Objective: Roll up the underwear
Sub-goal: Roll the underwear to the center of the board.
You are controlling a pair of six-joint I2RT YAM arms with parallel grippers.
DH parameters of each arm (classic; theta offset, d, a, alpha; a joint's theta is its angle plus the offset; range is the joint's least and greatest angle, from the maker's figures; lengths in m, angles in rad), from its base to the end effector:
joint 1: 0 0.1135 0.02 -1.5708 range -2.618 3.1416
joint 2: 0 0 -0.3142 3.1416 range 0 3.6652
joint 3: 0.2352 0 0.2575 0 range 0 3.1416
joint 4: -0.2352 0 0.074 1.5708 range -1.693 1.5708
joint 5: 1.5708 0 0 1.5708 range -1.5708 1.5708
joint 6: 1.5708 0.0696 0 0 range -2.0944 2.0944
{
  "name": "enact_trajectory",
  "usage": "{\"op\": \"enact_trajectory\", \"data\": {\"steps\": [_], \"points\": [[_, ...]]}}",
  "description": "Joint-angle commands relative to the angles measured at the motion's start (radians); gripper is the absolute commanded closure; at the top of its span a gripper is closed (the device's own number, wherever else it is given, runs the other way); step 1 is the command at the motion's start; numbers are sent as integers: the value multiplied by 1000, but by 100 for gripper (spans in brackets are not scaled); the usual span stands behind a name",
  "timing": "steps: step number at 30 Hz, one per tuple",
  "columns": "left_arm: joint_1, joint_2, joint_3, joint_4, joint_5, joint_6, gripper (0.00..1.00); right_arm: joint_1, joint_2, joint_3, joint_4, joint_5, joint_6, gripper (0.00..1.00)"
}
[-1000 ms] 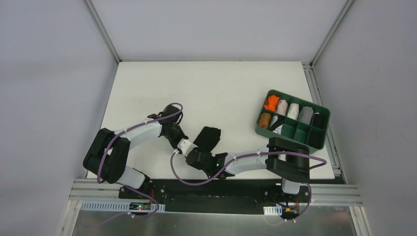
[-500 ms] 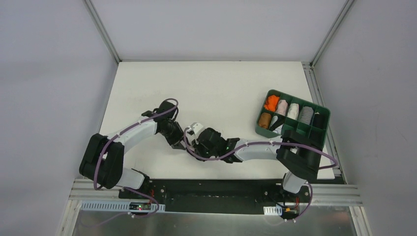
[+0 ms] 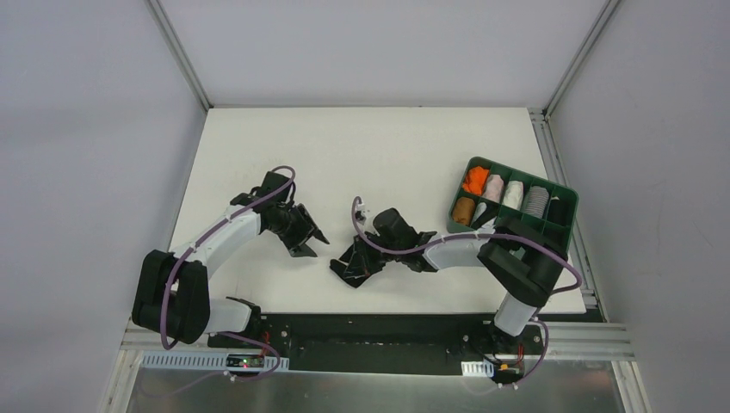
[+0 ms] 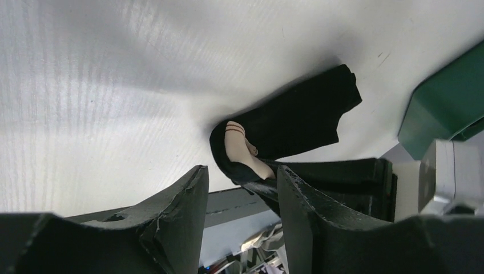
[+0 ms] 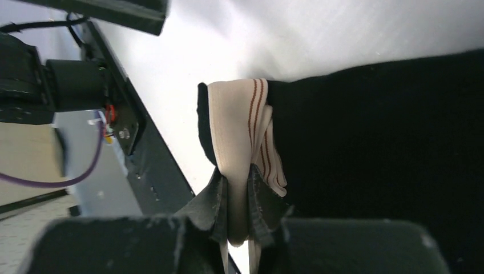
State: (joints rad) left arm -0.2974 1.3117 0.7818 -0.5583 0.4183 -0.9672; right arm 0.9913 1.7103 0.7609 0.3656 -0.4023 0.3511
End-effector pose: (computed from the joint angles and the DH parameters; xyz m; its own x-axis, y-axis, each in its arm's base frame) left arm 0.2305 -0.1002 0.2205 -0.8496 -0.5265 0.0328 -0.4430 0.6783 -0.5863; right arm 0.1817 0.3274 0.1799 -0.6098 -0.3538 -0.7092 -0.7871 0.3751 0.4896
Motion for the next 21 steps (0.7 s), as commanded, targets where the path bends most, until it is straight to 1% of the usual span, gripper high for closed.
{"op": "enact_trajectory", "data": {"steps": [1, 3, 7, 9, 12, 17, 21], "points": [[3, -24, -6, -20, 50, 42, 49, -70, 42, -75, 189, -160, 184, 100], [2, -25, -5, -21, 69, 44, 45, -99, 55, -101, 254, -189, 230, 100], [-14, -40, -29, -14, 89, 31, 38, -127, 79, -129, 307, -211, 267, 100], [-39, -54, -53, 1, 89, 7, 34, -139, 106, -134, 337, -234, 290, 100], [-96, -55, -83, 55, 83, -22, 30, -152, 151, -154, 438, -263, 348, 100], [-131, -34, -127, 154, 58, -40, 30, -165, 166, -165, 482, -267, 378, 100], [-154, -24, -158, 214, 39, -68, 37, -175, 157, -167, 483, -267, 383, 100]]}}
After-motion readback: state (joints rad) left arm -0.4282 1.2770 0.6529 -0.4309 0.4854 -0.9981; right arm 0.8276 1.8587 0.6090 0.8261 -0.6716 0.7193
